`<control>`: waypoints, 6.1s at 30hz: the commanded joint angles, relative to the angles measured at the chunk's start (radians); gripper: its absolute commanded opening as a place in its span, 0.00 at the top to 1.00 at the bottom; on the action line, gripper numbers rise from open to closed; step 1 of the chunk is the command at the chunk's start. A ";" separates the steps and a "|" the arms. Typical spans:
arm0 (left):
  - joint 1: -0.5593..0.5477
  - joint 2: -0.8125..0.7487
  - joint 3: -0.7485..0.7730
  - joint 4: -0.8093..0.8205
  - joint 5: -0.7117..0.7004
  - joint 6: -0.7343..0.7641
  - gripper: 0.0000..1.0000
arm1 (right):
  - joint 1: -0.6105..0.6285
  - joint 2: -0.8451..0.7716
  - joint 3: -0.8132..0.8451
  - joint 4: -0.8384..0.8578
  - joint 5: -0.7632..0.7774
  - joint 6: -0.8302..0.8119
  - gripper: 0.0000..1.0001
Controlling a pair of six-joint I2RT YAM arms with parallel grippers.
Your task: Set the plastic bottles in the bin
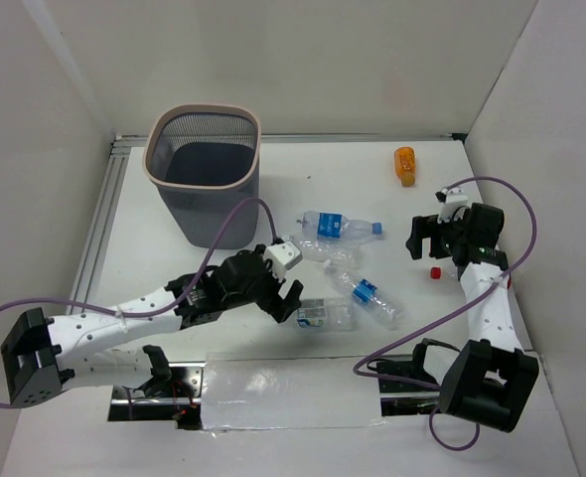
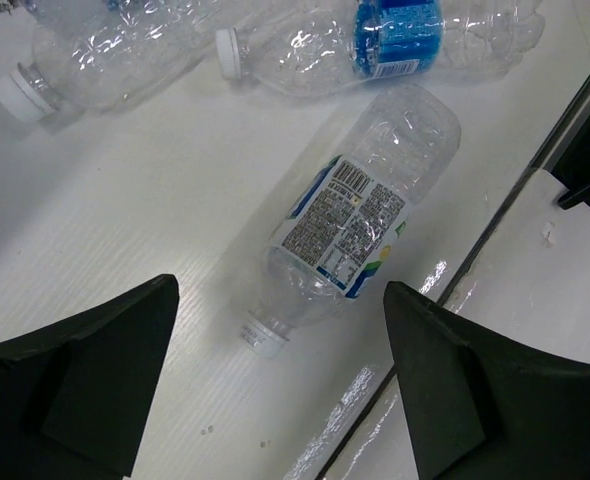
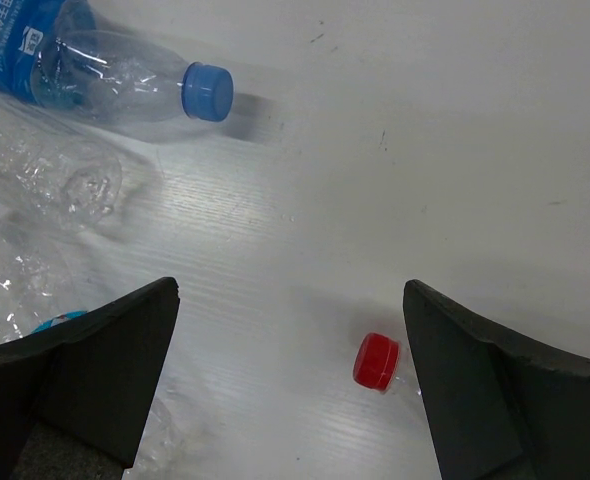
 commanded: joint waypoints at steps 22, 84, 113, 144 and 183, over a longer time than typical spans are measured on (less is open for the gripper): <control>-0.021 0.235 0.181 0.078 0.024 -0.021 0.14 | -0.006 0.014 0.062 -0.049 -0.053 -0.057 0.23; 0.491 0.326 0.849 0.052 -0.217 0.118 0.82 | -0.026 -0.010 0.160 -0.115 -0.063 -0.364 0.35; 0.344 0.228 0.726 -0.063 0.240 0.116 0.00 | -0.294 0.302 0.399 -0.712 0.067 -1.675 0.03; 0.079 0.297 0.385 -0.003 0.113 -0.089 0.00 | -0.294 0.582 0.171 -0.355 0.255 -1.666 0.18; 0.069 0.010 -0.024 0.119 0.094 -0.197 0.00 | 0.894 0.522 0.991 0.343 0.029 -0.284 0.74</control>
